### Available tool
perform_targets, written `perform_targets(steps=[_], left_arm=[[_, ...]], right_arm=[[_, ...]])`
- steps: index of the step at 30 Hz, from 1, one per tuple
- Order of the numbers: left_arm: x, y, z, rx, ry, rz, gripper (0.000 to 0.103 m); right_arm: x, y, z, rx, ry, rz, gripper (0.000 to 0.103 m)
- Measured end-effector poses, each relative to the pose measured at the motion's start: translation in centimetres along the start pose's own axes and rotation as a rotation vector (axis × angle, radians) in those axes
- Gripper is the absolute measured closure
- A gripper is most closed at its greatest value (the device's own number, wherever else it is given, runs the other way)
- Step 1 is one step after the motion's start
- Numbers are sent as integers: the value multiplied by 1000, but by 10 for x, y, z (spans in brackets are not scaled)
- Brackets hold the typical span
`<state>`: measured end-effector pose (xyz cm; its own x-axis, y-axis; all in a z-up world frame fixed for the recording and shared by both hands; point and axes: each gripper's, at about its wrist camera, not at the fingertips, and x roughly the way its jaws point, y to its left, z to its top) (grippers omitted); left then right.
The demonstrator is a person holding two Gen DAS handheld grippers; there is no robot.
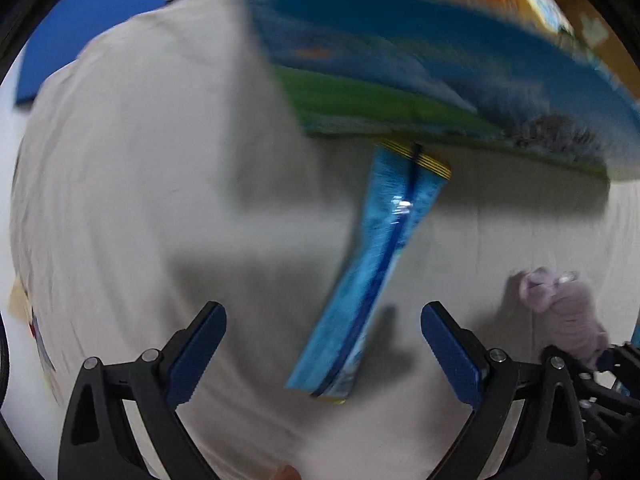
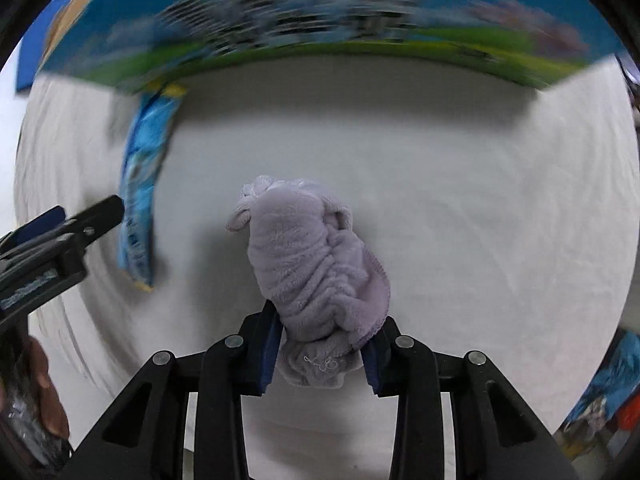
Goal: Organize soft objects
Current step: 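Grasp the blue stick packet with the left tool while the right tool grasps the lilac towel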
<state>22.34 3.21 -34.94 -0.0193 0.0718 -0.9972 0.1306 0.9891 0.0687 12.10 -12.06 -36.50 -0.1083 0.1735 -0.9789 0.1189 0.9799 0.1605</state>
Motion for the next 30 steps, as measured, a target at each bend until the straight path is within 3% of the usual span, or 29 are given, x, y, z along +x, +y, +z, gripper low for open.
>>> perform_targets(steps=[3,4,5,7,10,17,18,24,30], left_arm=[[11,-12,7,28,22,5,8],[13,-15,8,35,24,5,21],[15,-18,8,37,35,9,43],[16,-17,8,26,37,-37,59],[12,-19,2,15,24,-21,81],[8,-17,-36,-92,12,-45,87],[6,-21,-44,-100,15,-62,87],[-2,-38,-76,-131,22,-99,87],[-18,-53,-85,-120,-8,-110,87]], right_arm=[[0,-8,-4,32,-7,5,66],[-1,-9,-8,36,-9,6,66],[-1,-8,-11,40,-12,9,66],[-2,-8,-16,50,-16,18,66],[-6,-12,-9,52,-23,22,66],[-28,-36,-7,40,-22,21,66],[-29,-20,0,38,-20,17,66],[-19,-20,-7,29,7,2,67],[-19,-19,-13,33,13,0,71]])
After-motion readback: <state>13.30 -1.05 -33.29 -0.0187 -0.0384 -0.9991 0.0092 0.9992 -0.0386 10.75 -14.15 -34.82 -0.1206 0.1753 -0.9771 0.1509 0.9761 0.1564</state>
